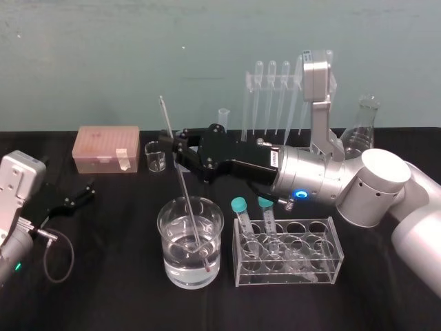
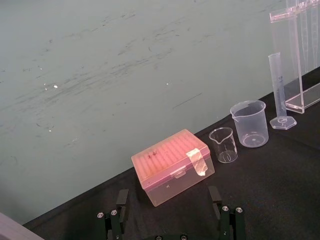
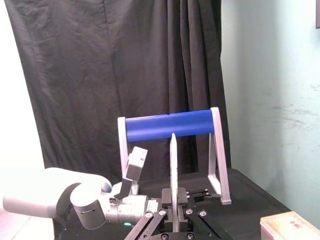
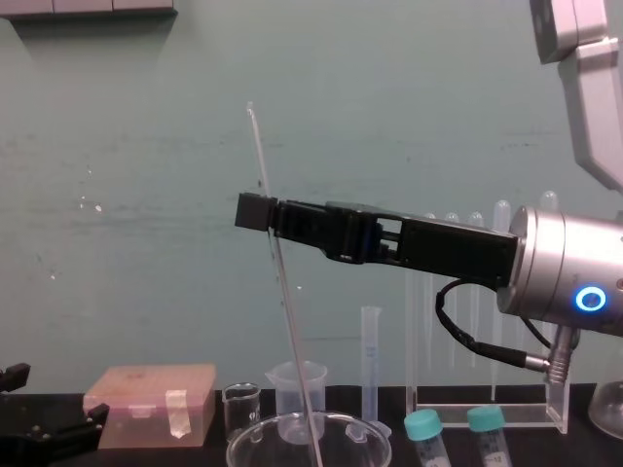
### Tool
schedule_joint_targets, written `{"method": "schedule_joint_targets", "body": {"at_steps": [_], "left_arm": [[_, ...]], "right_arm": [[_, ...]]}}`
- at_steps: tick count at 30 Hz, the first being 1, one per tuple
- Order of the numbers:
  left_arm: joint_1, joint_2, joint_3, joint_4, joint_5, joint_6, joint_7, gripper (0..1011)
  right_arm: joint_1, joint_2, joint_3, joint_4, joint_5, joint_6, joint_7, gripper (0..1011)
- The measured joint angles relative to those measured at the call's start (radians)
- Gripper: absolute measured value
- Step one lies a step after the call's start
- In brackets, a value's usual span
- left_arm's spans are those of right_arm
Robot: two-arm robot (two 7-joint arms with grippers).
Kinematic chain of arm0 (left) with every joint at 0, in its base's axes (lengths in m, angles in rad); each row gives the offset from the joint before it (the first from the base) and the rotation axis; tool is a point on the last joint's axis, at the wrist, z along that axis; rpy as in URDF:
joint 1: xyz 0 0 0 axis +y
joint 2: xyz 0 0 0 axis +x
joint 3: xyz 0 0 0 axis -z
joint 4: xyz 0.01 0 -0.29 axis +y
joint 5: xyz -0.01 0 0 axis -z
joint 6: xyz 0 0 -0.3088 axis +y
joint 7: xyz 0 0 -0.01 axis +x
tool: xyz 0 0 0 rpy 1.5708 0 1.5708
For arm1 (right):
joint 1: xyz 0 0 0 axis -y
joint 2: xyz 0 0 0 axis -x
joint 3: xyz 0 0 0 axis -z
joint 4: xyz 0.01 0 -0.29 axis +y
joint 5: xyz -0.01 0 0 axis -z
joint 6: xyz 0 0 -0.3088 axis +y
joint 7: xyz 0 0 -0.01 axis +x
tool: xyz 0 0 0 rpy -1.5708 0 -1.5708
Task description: Hold the thermometer with one hand and immerse one end into the beaker, then reinsert it into the test tube rack.
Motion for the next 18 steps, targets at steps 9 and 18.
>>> {"method": "schedule_joint_targets", "body": {"at_steps": [9,18], "left_arm": [[0.0,0.0,0.0,0.0,0.0,0.0,0.0,1008],[0.0,0.0,0.0,0.0,0.0,0.0,0.0,1008]], "right_arm": [[-0.004,0.001,-0.001,-0.005,-0.001,0.003,-0.004,56],[-0.006,0.002,-0.001,-0.009,0.0,0.004,-0.006,56]]}}
